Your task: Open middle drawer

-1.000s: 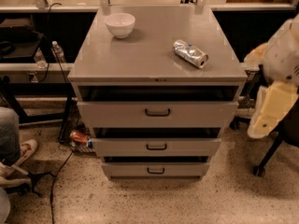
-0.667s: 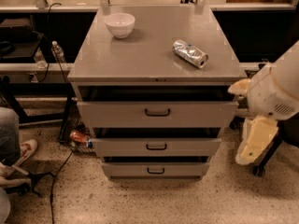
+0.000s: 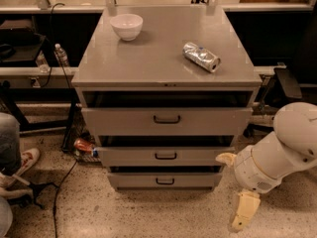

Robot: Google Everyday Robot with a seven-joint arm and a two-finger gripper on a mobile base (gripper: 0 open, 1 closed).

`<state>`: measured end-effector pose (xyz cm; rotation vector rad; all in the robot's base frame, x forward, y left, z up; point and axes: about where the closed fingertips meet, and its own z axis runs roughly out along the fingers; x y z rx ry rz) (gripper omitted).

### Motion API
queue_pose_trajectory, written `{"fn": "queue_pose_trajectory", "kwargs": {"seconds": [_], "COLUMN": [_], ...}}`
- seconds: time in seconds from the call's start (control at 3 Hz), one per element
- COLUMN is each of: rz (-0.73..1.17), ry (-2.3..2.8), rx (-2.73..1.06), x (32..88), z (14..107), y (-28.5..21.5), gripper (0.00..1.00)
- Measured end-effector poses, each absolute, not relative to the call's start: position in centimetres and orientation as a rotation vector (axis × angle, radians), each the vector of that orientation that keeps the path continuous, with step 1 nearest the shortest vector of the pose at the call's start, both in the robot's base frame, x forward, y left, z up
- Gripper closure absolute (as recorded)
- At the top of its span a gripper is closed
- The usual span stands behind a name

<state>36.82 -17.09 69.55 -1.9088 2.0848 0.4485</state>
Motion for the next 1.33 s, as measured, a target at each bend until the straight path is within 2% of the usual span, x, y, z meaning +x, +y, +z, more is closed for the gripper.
{"fn": "queue_pose_trajectory", "kwargs": {"seconds": [0.67,1.33], "rz": [0.445,0.289], "ry": [2.065,1.982], "rx": [-1.906,-1.834], "x": [37.8,41.9], "z": [66.2,60.5], "y": [-17.1,-16.4], "gripper": [0.00,0.00]}}
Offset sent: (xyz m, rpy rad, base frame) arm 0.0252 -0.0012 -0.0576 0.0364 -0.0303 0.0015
